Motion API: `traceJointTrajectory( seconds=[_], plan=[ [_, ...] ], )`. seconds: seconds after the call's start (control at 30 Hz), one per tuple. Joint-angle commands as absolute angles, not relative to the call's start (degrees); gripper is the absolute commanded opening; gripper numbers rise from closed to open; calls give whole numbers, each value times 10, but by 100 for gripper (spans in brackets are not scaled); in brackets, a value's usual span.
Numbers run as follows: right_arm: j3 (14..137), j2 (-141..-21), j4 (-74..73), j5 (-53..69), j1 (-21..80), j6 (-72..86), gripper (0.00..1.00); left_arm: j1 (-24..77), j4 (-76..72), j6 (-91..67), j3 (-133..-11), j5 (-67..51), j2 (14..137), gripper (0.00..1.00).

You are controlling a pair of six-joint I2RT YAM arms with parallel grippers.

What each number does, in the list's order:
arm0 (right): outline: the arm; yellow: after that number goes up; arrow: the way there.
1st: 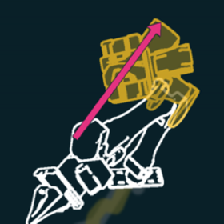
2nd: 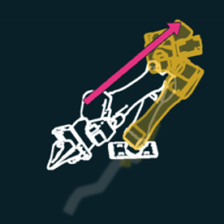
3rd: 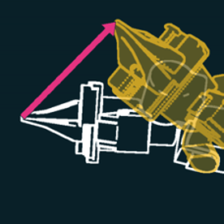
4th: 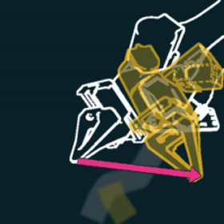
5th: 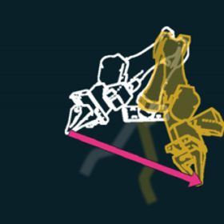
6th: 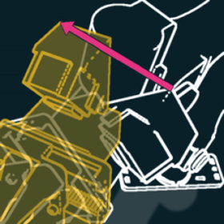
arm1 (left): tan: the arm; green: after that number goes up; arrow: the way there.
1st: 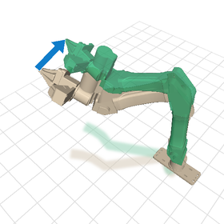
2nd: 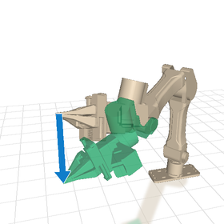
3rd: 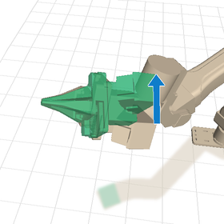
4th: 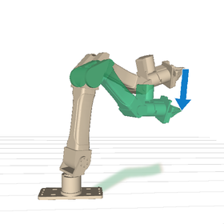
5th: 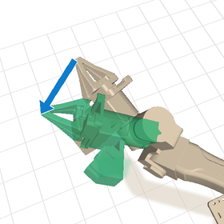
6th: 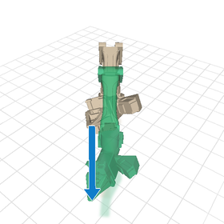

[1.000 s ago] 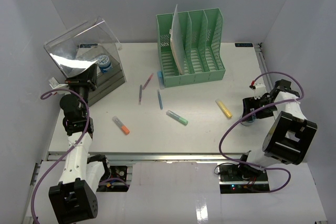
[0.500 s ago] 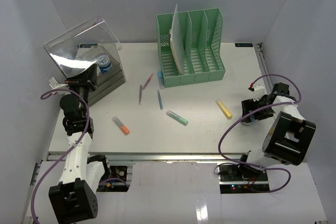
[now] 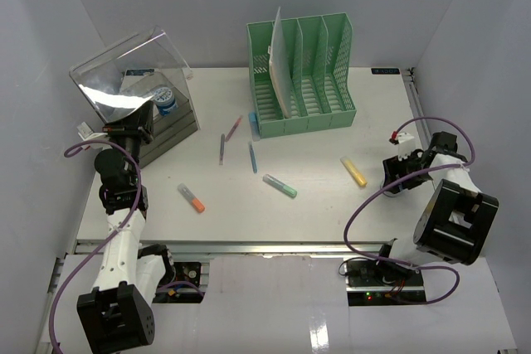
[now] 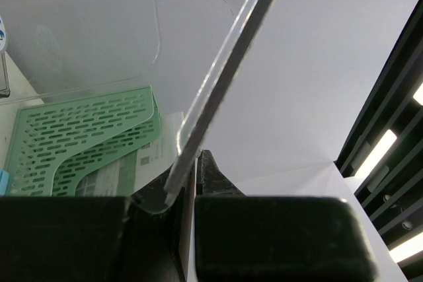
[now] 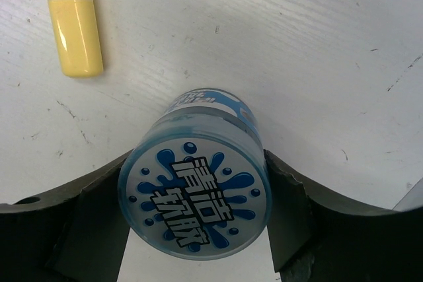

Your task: Organize the desk

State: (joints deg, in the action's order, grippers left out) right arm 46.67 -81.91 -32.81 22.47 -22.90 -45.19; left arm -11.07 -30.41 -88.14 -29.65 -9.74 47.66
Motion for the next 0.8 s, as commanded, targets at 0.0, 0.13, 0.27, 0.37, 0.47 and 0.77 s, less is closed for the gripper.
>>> traceJointTrajectory(
  seconds=[0.0, 0.13, 0.27, 0.37, 0.47, 0.77],
  plan=[
    [465, -795, -333, 256, -228, -486, 17, -109, -323, -886, -319, -109, 468, 0],
    [490, -770, -387, 306, -222, -524, 8, -108, -323, -886, -320, -109, 467, 0],
    [540, -747, -488, 379, -184, -625, 8, -109, -322, -884, -324, -109, 470, 0],
    [580, -726, -542, 401, -110, -680, 8, -109, -322, -883, -328, -111, 471, 0],
    [596, -685, -518, 388, 3, -678, 8, -109, -321, -883, -329, -111, 472, 0],
    [682, -740, -319, 274, 371, -616, 8, -109, -325, -886, -333, -116, 482, 0]
  ],
)
